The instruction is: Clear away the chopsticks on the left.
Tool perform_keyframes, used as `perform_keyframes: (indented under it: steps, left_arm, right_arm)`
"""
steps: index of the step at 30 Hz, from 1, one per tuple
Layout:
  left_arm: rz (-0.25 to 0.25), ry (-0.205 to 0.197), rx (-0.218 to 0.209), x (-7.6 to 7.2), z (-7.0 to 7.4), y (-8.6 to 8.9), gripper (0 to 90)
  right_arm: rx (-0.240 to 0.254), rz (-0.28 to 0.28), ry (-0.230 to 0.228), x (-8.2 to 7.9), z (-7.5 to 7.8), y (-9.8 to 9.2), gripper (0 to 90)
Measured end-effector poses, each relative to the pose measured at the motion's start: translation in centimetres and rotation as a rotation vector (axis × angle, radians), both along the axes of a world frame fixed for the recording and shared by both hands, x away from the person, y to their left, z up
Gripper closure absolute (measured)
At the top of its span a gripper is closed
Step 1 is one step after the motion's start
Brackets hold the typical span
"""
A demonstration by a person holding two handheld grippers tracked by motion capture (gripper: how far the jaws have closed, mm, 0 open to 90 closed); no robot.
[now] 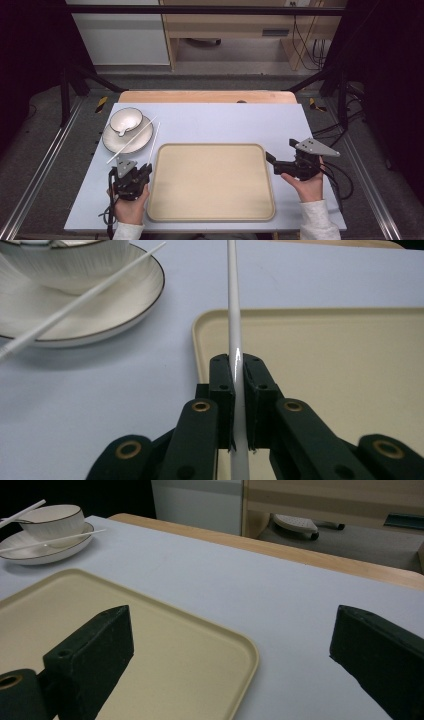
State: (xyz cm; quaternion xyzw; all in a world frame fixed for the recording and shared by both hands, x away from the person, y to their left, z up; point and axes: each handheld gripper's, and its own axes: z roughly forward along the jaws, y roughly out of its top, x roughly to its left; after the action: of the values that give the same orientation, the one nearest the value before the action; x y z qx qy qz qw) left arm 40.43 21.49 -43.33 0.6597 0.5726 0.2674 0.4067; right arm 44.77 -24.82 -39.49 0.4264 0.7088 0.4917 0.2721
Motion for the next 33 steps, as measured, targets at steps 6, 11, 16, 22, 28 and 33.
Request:
perform_keyframes:
  steps: [6,11,16,22,28,33]
  left_arm:
    - [0.026,0.012,-0.054,-1.1,-1.7,-0.5,84.2]
    - [0.032,0.029,-0.061,-1.7,-3.1,-1.0,84.2]
    - [0.031,0.046,-0.054,-2.0,-4.0,-1.6,84.2]
    - [0.031,0.072,-0.028,-1.9,-4.5,-2.2,84.2]
    - [0.032,0.102,-0.010,-1.5,-5.0,-2.4,84.2]
    - [0.038,0.108,0.002,-1.3,-5.1,-2.6,84.1]
  right_arm:
    - [0.000,-0.001,0.000,0.0,0.0,0.0,4.3]
    - [-0.008,0.002,0.003,0.0,-0.1,0.1,4.3]
    - [-0.007,-0.001,0.008,0.1,-0.2,0.3,4.3]
    - [-0.014,0.003,0.015,0.1,-0.3,0.4,4.4]
    - [-0.022,0.008,0.019,0.2,-0.5,0.6,4.3]
    - [-0.025,0.008,0.023,0.3,-0.5,0.7,4.3]
